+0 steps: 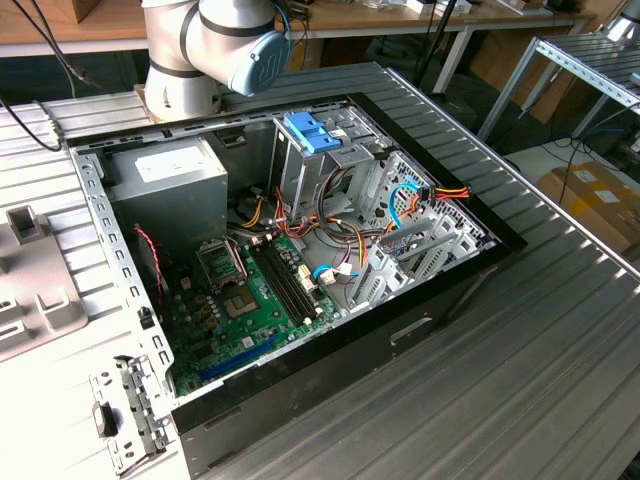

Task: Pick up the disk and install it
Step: 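Pick up the disk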

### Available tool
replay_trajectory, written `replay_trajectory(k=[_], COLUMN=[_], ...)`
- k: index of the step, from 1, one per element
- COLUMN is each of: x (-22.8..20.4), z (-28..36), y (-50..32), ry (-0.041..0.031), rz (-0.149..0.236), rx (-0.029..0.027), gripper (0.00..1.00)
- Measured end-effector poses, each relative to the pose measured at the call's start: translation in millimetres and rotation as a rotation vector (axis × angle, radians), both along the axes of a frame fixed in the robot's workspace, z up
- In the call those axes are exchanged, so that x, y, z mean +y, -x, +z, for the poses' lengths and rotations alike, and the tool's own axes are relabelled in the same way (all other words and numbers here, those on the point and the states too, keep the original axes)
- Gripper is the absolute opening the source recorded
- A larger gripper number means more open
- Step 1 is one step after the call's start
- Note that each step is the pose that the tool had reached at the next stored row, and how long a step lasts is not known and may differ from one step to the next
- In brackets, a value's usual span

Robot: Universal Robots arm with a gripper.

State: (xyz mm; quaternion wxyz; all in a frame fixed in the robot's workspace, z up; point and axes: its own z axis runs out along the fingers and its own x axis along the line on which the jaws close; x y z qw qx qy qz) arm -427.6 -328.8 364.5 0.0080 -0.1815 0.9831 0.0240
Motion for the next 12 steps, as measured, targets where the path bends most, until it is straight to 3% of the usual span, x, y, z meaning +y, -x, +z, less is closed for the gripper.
replay_trajectory(k=[12], x=[0.0], z=[0.0], y=[0.0], ry=[0.0001], rz=[0.026], rx=[0.0001], gripper=[0.11])
